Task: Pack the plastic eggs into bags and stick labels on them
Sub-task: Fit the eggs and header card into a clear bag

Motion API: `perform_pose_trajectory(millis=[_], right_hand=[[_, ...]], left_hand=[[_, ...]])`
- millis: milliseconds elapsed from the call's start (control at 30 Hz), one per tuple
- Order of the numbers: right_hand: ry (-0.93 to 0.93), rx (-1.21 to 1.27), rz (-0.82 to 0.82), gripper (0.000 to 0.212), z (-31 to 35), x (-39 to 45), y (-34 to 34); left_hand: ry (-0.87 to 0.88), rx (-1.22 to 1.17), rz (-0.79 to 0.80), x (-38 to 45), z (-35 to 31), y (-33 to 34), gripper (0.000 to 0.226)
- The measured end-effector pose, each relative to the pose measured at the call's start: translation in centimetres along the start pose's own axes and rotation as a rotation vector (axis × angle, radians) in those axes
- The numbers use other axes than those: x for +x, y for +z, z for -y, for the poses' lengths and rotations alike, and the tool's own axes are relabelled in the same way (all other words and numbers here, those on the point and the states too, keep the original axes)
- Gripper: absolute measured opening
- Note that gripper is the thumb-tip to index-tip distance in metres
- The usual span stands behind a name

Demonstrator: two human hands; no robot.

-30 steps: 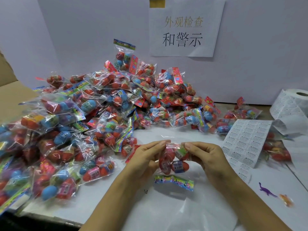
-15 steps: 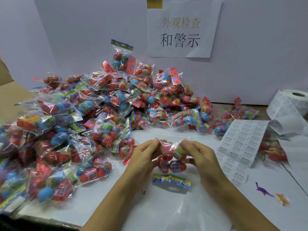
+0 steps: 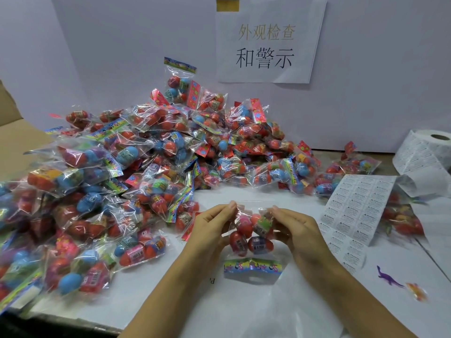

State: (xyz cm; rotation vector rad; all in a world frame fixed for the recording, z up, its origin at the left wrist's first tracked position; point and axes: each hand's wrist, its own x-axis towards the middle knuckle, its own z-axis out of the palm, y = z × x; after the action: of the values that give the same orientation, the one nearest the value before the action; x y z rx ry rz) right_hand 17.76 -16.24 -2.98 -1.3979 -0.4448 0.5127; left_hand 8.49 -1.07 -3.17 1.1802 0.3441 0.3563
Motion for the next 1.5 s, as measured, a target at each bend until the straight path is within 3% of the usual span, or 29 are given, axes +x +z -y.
perform_pose_trajectory(millis=[233,433,533,600,667,800,933,1067,1300,1500], right_hand=[[0.024,0.046,-0.046,0.024,0.1,-0.1,0.1],[0.021,0.014,-0.038,0.022,-0.2,0.1,-0.3],[0.01,-0.058,0.014,0.043,-0.7,0.3,-0.5],[0.022,-0.127,0.053,0.055,-0.9,0.4,-0.7],[0.002,-0.157,0.091,0.052,-1.1,0.4,-0.7],[-0.005,-0.032,0.017,0.056,-1.2,0.7,-0.8],[0.009,0.047,-0.054,0.043,-1.1,1.2,-1.5],[-0.025,0.11,-0.114,0.053,-1.2,1.3,-1.7],[-0.005,0.195,-0.117,0.066,-0.7,1.2,-1.2],[0.044,0.041,0.011,0.031,-0.8,0.5,-0.8]], left_hand=[[0.002,0.007,-0.024,0.3,0.3,-0.7,0.035],[0.016,0.01,-0.01,0.6,0.5,-0.6,0.024],[0.02,-0.13,-0.068,0.7,0.4,-0.6,0.019],[0.022,-0.229,-0.091,0.8,0.2,-0.7,0.035],[0.027,-0.27,-0.07,0.8,0.0,-0.9,0.048],[0.002,-0.264,-0.004,0.7,-0.1,-1.0,0.068],[-0.048,-0.185,0.07,0.5,0.0,-0.8,0.048],[-0.028,0.012,0.122,0.1,0.5,-0.5,0.026],[0.004,-0.058,0.066,0.3,0.5,-0.5,0.023],[-0.097,-0.041,0.112,0.2,0.5,-0.3,0.04]])
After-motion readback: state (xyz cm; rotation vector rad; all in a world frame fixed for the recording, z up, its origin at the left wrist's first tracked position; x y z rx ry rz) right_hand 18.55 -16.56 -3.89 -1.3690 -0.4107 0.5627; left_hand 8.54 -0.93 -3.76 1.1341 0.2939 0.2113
